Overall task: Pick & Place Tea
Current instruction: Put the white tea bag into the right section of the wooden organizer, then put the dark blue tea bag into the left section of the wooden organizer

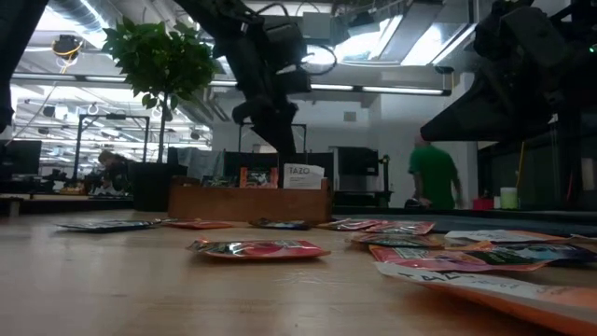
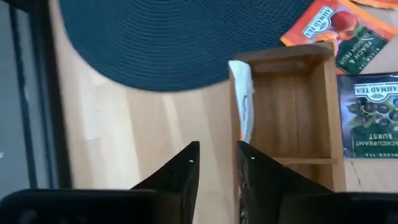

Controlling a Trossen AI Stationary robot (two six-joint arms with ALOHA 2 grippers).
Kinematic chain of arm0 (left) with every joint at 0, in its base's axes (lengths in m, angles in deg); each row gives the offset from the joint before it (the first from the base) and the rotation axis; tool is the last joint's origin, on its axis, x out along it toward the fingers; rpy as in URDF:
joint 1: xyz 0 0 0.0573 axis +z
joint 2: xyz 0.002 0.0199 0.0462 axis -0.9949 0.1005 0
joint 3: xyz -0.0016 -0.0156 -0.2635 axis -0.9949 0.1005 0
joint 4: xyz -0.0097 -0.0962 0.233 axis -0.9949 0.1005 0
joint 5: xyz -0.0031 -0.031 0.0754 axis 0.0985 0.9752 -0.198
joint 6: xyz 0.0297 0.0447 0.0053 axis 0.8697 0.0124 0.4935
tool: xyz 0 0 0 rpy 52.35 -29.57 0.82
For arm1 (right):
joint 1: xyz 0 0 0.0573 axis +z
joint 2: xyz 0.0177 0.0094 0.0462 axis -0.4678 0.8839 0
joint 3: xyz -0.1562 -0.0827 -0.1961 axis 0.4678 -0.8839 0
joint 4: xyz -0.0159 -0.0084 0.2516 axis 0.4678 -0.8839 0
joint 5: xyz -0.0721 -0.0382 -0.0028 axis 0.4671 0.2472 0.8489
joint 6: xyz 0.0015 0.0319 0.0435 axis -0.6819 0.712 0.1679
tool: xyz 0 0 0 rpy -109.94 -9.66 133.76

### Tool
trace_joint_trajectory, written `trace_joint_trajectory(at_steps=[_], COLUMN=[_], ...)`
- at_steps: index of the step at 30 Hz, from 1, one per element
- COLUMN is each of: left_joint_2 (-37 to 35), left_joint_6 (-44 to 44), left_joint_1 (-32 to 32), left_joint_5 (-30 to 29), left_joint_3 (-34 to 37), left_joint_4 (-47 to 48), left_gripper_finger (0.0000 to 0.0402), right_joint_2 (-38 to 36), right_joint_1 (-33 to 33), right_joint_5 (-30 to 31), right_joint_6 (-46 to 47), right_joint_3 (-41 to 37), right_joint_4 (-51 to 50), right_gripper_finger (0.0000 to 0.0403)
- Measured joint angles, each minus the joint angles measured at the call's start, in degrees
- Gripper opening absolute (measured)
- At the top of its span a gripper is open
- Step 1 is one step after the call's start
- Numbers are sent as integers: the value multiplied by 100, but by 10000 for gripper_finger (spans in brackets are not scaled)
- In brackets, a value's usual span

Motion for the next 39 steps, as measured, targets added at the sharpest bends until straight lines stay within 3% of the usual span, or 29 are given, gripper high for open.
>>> trace_joint_trajectory(at_steps=[11, 21, 28, 33, 39], left_joint_2=[-414, -1613, -2332, -2524, -2848], left_joint_6=[131, -139, -964, -1505, -1922], left_joint_1=[-65, -656, -994, -1196, -1592], left_joint_5=[-699, -1025, -761, -225, -182], left_joint_3=[0, 0, 0, 42, 911], left_joint_4=[-30, 109, 941, 1486, 1113], left_gripper_finger=[102, 73, 24, 4, 1], right_joint_2=[0, 0, 0, -1, -1], right_joint_1=[0, 0, 0, 0, 0], right_joint_5=[10, 13, 4, 1, -2], right_joint_6=[0, -2, -2, -2, -2], right_joint_3=[0, 0, 0, 0, 0], right_joint_4=[-6, -20, -20, -20, -20], right_gripper_finger=[26, 26, 26, 26, 26])
